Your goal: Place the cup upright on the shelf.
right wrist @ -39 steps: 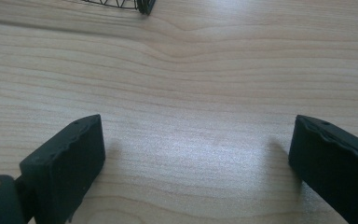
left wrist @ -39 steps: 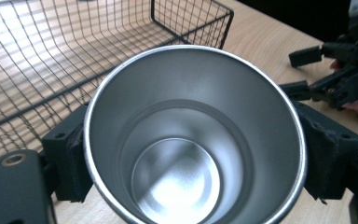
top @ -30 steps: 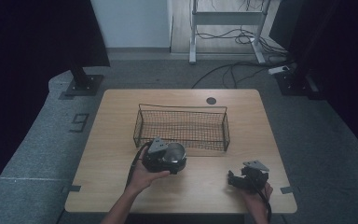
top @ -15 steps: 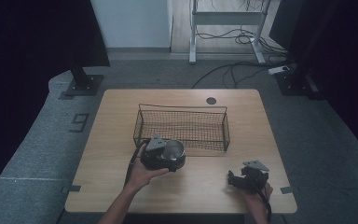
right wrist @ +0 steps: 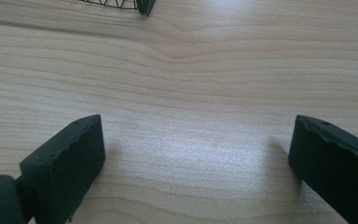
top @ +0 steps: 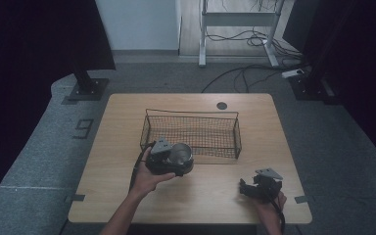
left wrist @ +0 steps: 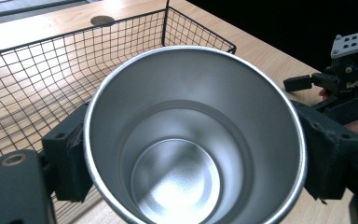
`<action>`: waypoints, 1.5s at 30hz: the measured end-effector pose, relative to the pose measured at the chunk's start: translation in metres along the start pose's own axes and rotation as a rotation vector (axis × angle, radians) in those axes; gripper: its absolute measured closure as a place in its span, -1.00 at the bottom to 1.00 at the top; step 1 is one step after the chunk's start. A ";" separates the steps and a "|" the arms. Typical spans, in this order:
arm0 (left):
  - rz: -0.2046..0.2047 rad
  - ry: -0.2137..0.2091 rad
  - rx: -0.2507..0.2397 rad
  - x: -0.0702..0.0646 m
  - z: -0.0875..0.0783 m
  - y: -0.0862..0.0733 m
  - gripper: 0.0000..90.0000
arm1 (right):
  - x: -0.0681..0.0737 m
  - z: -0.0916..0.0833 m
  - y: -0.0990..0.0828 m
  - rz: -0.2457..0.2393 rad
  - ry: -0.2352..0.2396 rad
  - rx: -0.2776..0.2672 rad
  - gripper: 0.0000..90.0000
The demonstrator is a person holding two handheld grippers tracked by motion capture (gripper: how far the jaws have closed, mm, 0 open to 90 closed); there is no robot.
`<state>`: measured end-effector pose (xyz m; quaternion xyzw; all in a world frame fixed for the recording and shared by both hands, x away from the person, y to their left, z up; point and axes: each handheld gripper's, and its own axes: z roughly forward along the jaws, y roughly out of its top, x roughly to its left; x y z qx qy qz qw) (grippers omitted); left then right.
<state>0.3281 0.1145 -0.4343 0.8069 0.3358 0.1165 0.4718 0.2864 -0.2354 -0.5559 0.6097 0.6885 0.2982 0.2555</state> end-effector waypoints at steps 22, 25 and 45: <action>-0.038 -0.014 -0.010 0.018 -0.004 0.016 -0.68 | 0.000 0.000 0.000 -0.001 0.000 -0.003 -0.91; -0.043 -0.017 -0.009 0.021 -0.003 0.018 -0.68 | 0.000 0.000 0.000 -0.001 0.001 -0.003 -0.90; -0.036 0.002 -0.011 0.026 -0.003 0.029 -0.67 | -0.001 0.000 0.000 -0.004 0.003 -0.004 -0.90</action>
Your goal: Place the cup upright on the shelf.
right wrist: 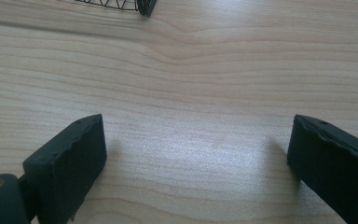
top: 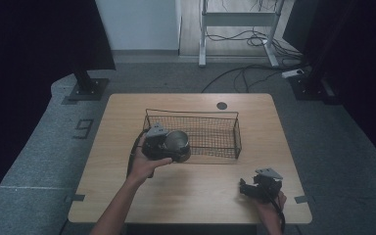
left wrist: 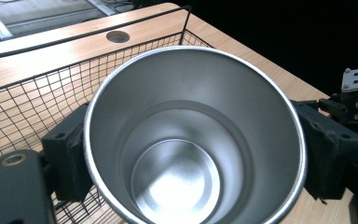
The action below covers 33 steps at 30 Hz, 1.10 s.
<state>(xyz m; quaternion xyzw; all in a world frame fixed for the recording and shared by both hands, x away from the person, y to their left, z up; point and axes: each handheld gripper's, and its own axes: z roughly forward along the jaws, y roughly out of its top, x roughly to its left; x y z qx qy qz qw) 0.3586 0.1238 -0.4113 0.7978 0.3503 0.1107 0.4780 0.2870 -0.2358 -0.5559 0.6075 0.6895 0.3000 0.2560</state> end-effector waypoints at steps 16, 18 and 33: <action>-0.008 0.014 0.017 0.010 0.010 0.010 -0.68 | 0.000 0.000 0.000 0.000 0.000 -0.001 -0.90; -0.009 0.019 0.019 0.012 0.011 0.011 -0.68 | 0.000 0.000 0.000 0.000 0.000 -0.001 -0.90; -0.031 0.018 0.022 0.027 0.019 0.022 -0.68 | 0.000 0.000 0.000 -0.001 0.001 0.001 -0.90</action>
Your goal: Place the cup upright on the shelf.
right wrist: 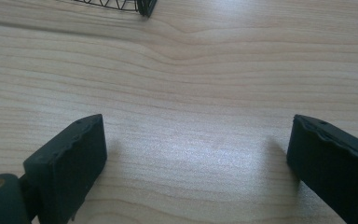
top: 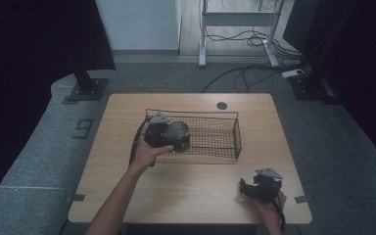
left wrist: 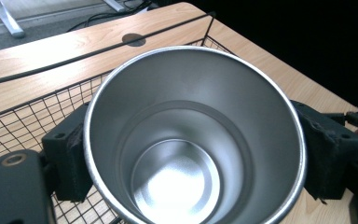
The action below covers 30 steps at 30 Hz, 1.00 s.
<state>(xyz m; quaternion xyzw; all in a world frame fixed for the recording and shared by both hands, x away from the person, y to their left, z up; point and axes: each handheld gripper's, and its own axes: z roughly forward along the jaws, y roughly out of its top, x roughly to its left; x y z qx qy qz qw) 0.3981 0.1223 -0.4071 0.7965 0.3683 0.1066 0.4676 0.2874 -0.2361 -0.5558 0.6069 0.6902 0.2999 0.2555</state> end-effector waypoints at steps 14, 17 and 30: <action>-0.025 0.030 0.013 0.017 0.006 0.013 -0.68 | 0.000 0.000 0.000 0.000 0.001 -0.001 -0.89; -0.040 0.029 0.000 0.022 0.004 0.017 -0.68 | 0.000 0.000 0.000 -0.001 0.001 -0.001 -0.89; -0.050 0.059 0.015 0.041 0.008 0.019 -0.68 | 0.000 0.000 0.000 -0.003 0.003 -0.001 -0.89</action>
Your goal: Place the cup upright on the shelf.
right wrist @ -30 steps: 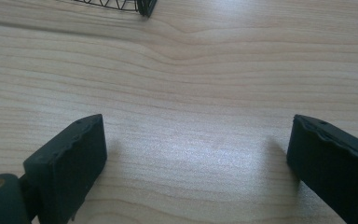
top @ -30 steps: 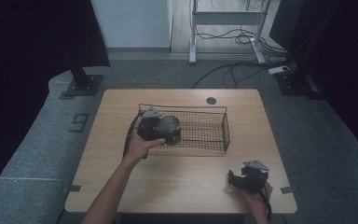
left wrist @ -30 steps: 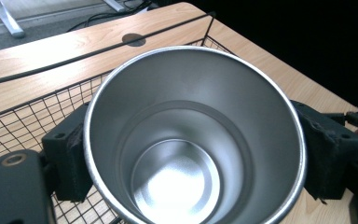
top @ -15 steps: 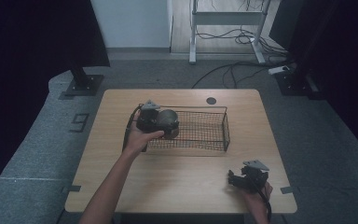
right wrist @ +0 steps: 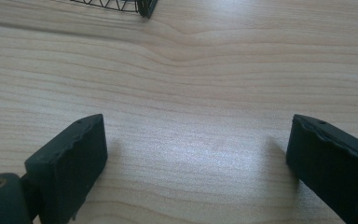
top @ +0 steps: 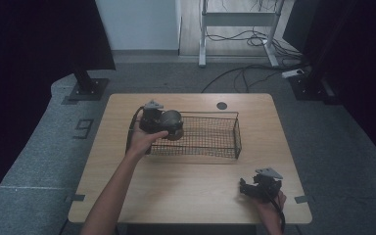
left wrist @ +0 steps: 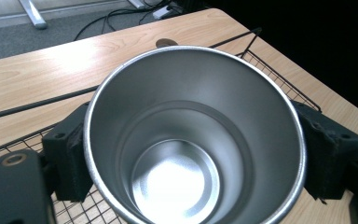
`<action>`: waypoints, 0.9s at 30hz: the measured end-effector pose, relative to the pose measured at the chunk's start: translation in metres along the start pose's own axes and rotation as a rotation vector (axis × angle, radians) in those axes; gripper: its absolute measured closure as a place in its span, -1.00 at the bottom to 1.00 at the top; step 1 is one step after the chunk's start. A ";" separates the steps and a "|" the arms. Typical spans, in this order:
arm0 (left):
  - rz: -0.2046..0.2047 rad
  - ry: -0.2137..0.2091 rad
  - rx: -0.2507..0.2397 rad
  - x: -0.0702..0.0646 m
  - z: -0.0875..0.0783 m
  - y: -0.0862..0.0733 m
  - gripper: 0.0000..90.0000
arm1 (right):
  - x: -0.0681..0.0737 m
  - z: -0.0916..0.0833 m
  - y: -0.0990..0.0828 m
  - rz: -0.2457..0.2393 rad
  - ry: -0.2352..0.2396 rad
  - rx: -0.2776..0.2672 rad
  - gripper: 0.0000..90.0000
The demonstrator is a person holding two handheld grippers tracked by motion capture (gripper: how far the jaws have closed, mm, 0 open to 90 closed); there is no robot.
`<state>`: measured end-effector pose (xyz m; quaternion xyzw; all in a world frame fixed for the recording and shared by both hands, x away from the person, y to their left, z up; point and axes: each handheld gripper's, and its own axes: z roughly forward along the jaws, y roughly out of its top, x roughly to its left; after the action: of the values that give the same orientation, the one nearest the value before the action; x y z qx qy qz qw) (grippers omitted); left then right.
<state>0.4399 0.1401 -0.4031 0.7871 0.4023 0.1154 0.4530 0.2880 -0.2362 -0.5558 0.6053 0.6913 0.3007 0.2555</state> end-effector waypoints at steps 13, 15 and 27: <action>0.004 0.015 0.024 0.000 0.017 0.004 -0.68 | 0.000 0.000 0.000 -0.001 0.000 0.000 -0.88; -0.001 0.013 0.025 -0.001 0.020 0.004 -0.68 | 0.000 0.000 0.000 0.000 0.000 -0.001 -0.88; 0.005 0.027 0.049 -0.003 0.041 0.001 -0.68 | 0.000 0.000 0.000 -0.001 0.000 -0.001 -0.88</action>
<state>0.4609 0.1123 -0.4251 0.7974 0.4090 0.1173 0.4280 0.2884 -0.2363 -0.5558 0.6048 0.6915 0.3010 0.2558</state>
